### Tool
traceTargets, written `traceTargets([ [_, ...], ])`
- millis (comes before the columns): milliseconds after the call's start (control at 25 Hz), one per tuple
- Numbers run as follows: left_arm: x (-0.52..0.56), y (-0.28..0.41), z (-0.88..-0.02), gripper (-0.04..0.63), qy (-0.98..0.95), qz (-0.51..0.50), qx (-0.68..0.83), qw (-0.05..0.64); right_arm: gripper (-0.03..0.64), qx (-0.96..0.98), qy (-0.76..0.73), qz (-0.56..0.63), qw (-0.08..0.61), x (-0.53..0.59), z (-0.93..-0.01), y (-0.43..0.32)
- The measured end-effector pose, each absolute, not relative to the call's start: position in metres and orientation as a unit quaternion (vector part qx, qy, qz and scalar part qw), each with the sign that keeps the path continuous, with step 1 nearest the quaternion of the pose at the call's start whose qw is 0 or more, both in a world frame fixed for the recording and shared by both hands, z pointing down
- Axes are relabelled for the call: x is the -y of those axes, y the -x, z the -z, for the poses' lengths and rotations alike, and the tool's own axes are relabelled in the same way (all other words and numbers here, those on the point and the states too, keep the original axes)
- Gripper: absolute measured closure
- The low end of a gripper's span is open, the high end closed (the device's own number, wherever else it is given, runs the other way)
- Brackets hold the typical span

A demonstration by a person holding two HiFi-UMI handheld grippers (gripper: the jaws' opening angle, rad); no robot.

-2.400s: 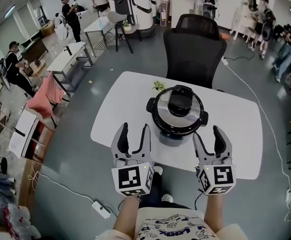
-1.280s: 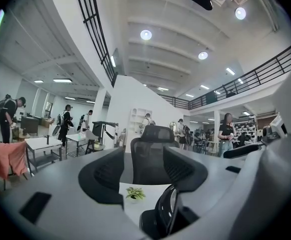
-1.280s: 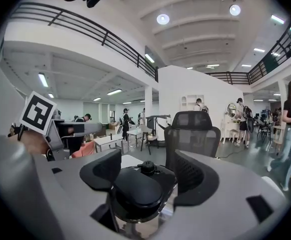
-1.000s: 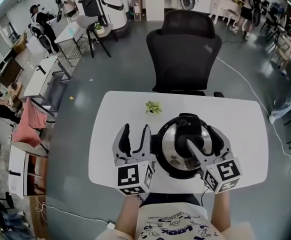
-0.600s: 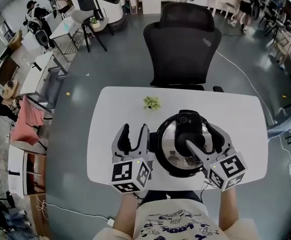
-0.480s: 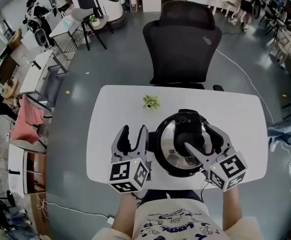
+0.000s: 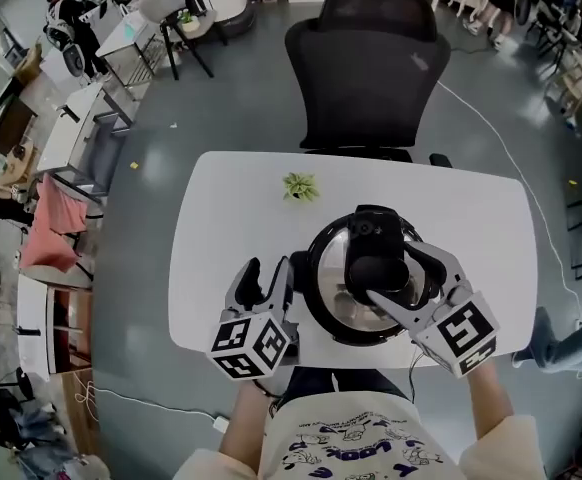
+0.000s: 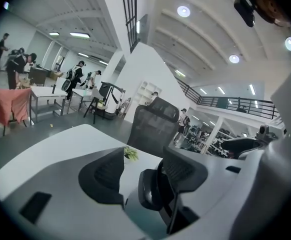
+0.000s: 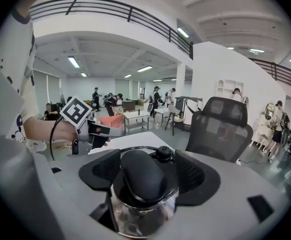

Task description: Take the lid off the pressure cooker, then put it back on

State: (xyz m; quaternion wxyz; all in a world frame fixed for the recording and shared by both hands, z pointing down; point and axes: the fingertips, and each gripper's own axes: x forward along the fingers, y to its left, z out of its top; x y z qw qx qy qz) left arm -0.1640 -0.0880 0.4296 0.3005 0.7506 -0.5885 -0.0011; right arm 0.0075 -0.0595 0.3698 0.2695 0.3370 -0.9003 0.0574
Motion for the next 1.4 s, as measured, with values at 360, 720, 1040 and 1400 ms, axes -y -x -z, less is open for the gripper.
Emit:
traceTargets([
  [360, 0.082, 0.157, -0.469, 0.359, -0.718, 0.050, 0.567, 0.401, 0.256, 0.906, -0.268, -0.046, 0.324, 0.056, -0.382, 0.006],
  [720, 0.090, 0.155, -0.485, 0.359, -0.672, 0.115, 0.551, 0.481, 0.256, 0.899, -0.208, -0.048, 0.383, 0.054, -0.399, 0.018],
  [1040, 0.096, 0.148, -0.496, 0.365, -0.660, 0.128, 0.537, 0.510, 0.256, 0.880, -0.177, -0.046, 0.439, 0.055, -0.413, 0.017],
  [1400, 0.099, 0.138, -0.496, 0.460, -0.662, 0.136, 0.518, 0.524, 0.298, 0.857, -0.152, -0.029, 0.491, 0.059, -0.425, 0.013],
])
